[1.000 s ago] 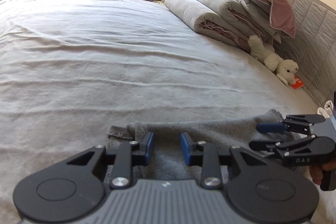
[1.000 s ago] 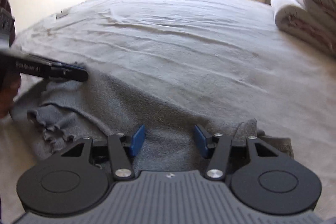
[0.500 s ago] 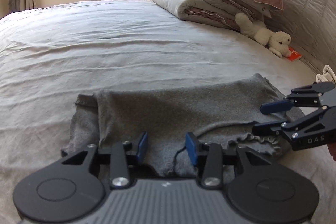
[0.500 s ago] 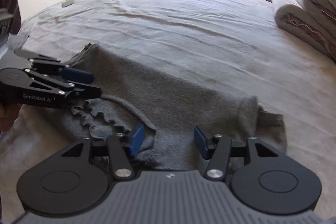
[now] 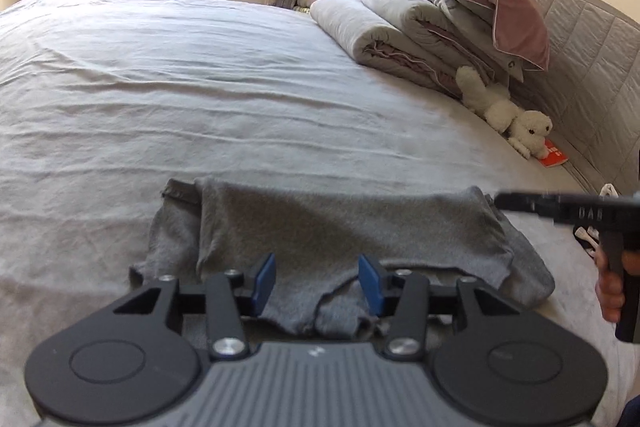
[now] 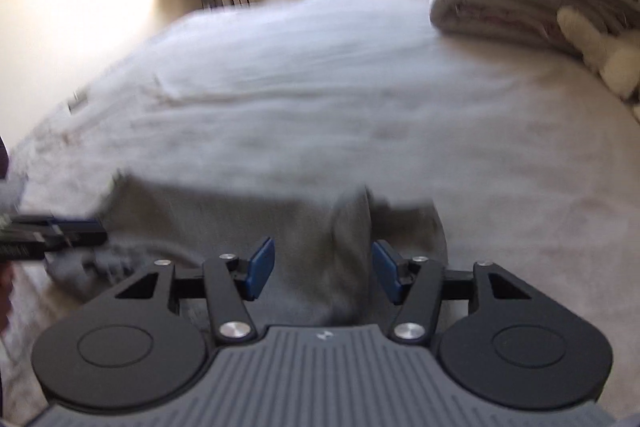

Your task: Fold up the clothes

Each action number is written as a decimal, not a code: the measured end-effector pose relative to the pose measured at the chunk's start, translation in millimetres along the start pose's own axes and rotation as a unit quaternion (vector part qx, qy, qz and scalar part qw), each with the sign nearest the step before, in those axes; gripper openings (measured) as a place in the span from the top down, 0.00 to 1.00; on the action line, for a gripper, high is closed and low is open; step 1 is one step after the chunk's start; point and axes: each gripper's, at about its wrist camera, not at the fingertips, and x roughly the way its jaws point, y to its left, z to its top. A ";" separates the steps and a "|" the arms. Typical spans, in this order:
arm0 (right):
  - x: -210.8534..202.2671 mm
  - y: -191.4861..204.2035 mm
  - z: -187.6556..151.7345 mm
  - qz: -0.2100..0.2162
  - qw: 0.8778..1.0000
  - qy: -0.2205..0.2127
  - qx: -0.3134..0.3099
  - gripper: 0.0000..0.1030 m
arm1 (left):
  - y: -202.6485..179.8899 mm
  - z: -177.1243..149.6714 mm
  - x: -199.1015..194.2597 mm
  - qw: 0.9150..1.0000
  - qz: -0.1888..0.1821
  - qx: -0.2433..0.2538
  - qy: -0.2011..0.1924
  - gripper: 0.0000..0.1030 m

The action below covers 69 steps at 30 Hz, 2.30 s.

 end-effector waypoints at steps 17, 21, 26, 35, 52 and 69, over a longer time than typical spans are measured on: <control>48.9 4.2 -0.7 -0.044 0.998 0.029 -0.042 0.95 | 35.6 19.6 32.6 0.999 0.032 -0.024 -0.007 0.62; 55.0 10.6 -8.1 -0.060 0.995 0.044 -0.069 0.95 | 35.2 19.4 28.7 0.999 0.040 -0.028 -0.004 0.65; 36.6 29.7 -6.8 -0.022 0.997 0.024 -0.066 0.86 | -5.1 9.9 17.9 0.999 0.024 0.033 -0.012 0.57; 37.0 54.3 -27.6 -0.022 0.991 0.081 -0.106 0.76 | -27.5 -16.2 29.1 0.995 0.062 0.071 0.013 0.57; -1.5 -6.1 -35.1 -0.094 0.990 0.097 -0.042 0.57 | -20.1 -29.6 -2.2 0.999 0.030 0.025 0.019 0.53; 5.9 -5.8 -31.5 -0.080 0.995 0.065 0.004 0.84 | -17.9 -21.6 -19.4 1.000 -0.022 -0.011 -0.003 0.50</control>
